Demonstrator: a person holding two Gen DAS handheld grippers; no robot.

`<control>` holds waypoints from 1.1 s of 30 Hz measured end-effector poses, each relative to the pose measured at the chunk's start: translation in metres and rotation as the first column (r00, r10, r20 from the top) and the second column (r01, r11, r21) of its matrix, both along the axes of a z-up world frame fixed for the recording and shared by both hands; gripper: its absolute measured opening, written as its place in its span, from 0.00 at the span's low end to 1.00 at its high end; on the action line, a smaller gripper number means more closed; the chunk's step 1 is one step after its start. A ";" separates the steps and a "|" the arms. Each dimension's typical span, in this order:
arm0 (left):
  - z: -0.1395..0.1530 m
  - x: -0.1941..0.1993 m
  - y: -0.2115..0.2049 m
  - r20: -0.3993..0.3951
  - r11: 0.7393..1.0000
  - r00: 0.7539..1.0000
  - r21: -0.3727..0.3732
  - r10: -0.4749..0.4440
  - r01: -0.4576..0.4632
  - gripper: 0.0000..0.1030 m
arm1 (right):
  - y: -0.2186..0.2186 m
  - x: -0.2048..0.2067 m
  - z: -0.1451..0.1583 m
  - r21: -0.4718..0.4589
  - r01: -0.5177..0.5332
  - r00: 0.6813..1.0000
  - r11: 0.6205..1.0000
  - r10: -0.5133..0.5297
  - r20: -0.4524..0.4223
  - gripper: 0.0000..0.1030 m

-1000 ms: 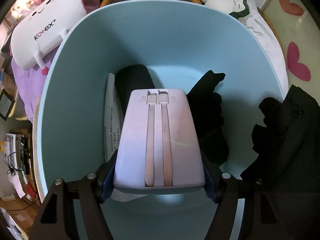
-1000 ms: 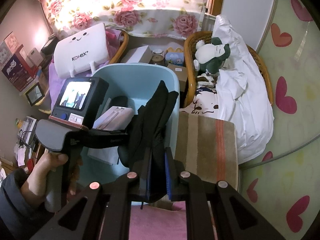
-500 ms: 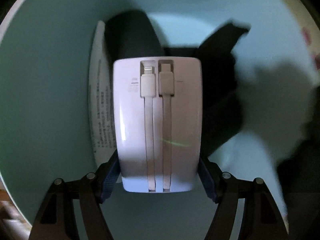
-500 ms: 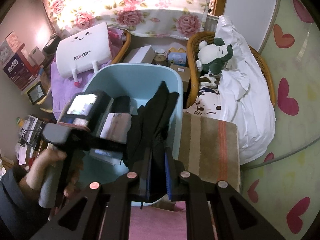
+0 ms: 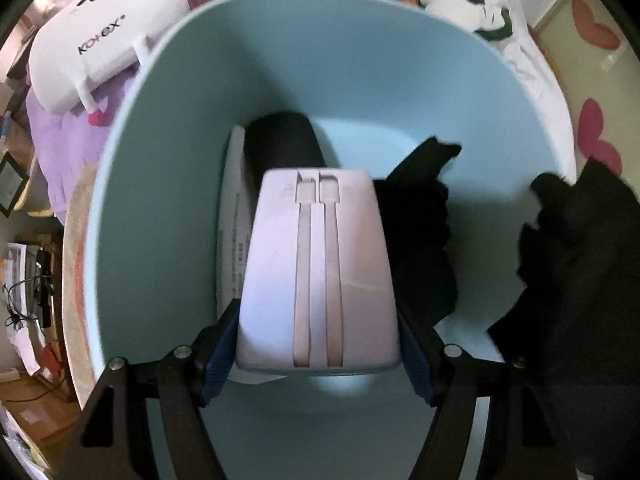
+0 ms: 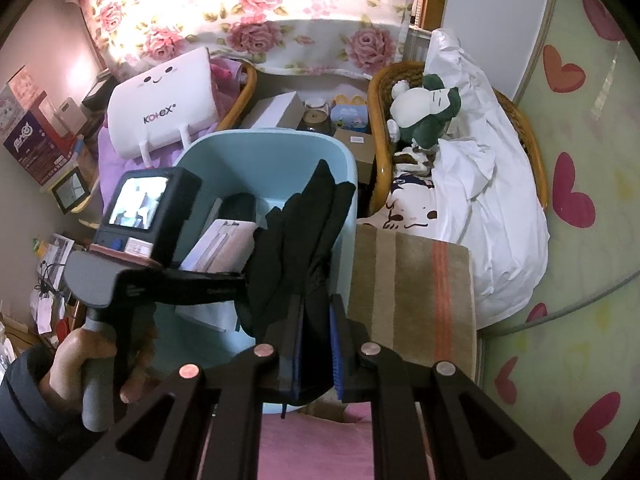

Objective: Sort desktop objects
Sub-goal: 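Lower the power bank into the blue basin with the left gripper, then open the left gripper to release the power bank while the right gripper lowers the glove into the basin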

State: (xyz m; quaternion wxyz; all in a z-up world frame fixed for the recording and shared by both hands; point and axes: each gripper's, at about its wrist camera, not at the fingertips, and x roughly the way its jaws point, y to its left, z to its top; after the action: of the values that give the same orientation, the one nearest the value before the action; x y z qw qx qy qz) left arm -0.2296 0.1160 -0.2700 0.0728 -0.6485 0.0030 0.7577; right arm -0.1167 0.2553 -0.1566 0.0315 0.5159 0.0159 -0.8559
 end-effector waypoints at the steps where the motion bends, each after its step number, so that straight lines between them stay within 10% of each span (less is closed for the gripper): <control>1: 0.002 0.002 -0.002 -0.008 1.000 1.000 0.004 0.003 -0.003 0.73 | 0.000 0.000 0.000 0.000 -0.001 1.000 1.000 0.001 -0.001 0.11; 33: 0.014 0.017 0.001 -0.122 0.996 0.989 -0.054 -0.078 0.071 0.73 | -0.006 -0.011 -0.004 0.007 0.005 1.000 1.000 -0.005 0.006 0.12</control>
State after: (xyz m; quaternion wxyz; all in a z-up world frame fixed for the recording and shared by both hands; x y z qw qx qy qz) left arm -0.2124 0.1171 -0.2559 0.0848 -0.6012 0.0503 0.7930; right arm -0.1279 0.2489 -0.1605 0.0276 0.5186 0.0176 -0.8544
